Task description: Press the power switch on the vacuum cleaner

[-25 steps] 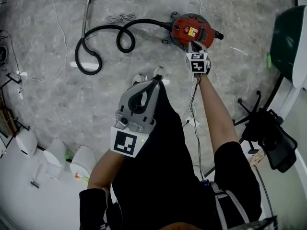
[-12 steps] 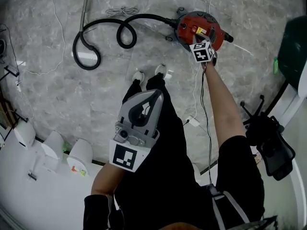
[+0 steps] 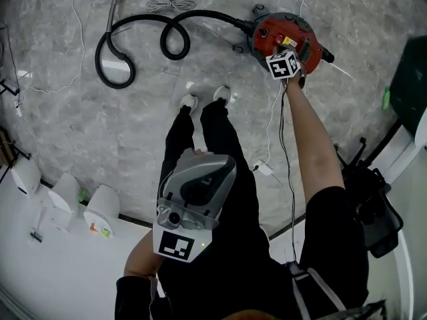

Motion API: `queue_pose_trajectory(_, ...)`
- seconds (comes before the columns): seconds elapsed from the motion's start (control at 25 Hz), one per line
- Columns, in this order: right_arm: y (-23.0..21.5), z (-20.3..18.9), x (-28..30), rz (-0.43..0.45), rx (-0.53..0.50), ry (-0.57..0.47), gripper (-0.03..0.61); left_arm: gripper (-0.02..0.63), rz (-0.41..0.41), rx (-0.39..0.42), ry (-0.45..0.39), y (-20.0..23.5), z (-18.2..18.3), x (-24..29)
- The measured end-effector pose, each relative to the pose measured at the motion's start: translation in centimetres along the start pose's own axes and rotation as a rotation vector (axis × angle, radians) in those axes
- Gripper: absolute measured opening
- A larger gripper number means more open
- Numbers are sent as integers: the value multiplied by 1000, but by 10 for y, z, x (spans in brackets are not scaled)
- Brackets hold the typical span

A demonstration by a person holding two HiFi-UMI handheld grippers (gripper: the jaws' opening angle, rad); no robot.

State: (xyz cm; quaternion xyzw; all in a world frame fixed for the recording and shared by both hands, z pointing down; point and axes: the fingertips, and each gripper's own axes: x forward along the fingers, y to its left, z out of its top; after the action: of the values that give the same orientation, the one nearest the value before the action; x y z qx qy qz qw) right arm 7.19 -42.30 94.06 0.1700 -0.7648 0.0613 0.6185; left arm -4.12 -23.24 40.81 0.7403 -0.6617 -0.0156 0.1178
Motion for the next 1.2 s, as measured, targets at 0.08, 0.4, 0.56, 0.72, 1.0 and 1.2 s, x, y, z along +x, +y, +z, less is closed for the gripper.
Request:
queue_pose_trajectory(0.08,-3,2,7,-4,20,-7,20,14,15,-30,-7,4,-5,2)
queue_pose_trajectory(0.4,-11,1,20,-23,77,2,20,14,11,-38,10,8,-12,6)
queue_pose_trajectory(0.56,-17,-4,27,-21,82,15,20,14,12,-27,7,4,-10,9)
queue_pose_trajectory(0.72,-15,-6,29,-12,78,29,20,14,55,-19,-9,4,-8,7)
queue_pose_trajectory(1.0,-8,-6,34,-7,66,43,20,14,70,-39,-2,4,-16,9)
queue_pose_trajectory(1.2,-7,-6,25,-22,124,9,20,14,56,-60,6,2,-18,7)
